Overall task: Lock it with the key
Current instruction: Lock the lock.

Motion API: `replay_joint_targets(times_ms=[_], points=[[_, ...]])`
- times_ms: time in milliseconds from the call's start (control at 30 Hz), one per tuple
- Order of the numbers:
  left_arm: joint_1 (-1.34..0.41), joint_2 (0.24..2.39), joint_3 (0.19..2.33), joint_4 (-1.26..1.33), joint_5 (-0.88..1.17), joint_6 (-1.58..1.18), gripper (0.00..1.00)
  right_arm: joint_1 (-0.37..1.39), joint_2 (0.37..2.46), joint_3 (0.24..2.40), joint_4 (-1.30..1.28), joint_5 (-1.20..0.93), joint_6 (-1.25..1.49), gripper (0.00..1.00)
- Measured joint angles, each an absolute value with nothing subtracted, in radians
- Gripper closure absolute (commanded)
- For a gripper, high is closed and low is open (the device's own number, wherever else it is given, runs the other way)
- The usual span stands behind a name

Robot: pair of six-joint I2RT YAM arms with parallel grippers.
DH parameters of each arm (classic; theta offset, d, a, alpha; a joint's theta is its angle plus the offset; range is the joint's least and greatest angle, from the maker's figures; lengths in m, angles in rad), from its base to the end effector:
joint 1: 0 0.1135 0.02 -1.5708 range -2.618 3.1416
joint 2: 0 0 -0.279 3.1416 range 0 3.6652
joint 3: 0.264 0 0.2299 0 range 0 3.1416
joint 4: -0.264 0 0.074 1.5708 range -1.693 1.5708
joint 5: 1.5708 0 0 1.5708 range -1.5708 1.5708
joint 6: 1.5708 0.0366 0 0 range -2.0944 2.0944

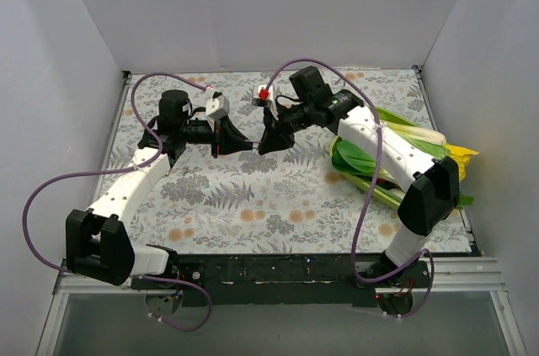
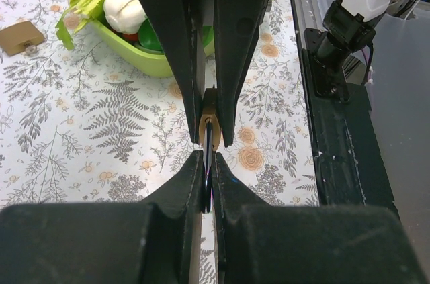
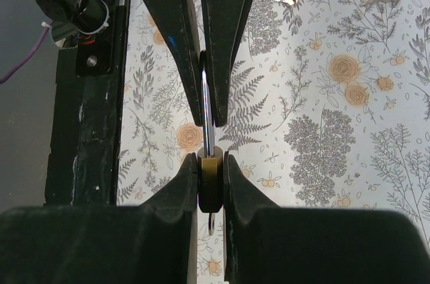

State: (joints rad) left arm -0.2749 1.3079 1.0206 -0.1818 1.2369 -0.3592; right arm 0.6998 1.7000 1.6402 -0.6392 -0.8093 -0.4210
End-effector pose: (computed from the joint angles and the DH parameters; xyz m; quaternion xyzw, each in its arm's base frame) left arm 0.2351 -0.1022 0.3387 0.2739 0.7064 -0.6023 0.2512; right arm 0.2561 0.2502 0.3729 -0.5837 0.6175 0.4073 0.3348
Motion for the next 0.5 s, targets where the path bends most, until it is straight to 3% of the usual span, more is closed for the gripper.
replay_joint_targets(times_ms=[500], points=[[-0.285,1.347,1.0,-0.121,1.241,-0.406,1.0,0.701,1.728,1.655,-0.665,-0.788,-0.401,0.99]])
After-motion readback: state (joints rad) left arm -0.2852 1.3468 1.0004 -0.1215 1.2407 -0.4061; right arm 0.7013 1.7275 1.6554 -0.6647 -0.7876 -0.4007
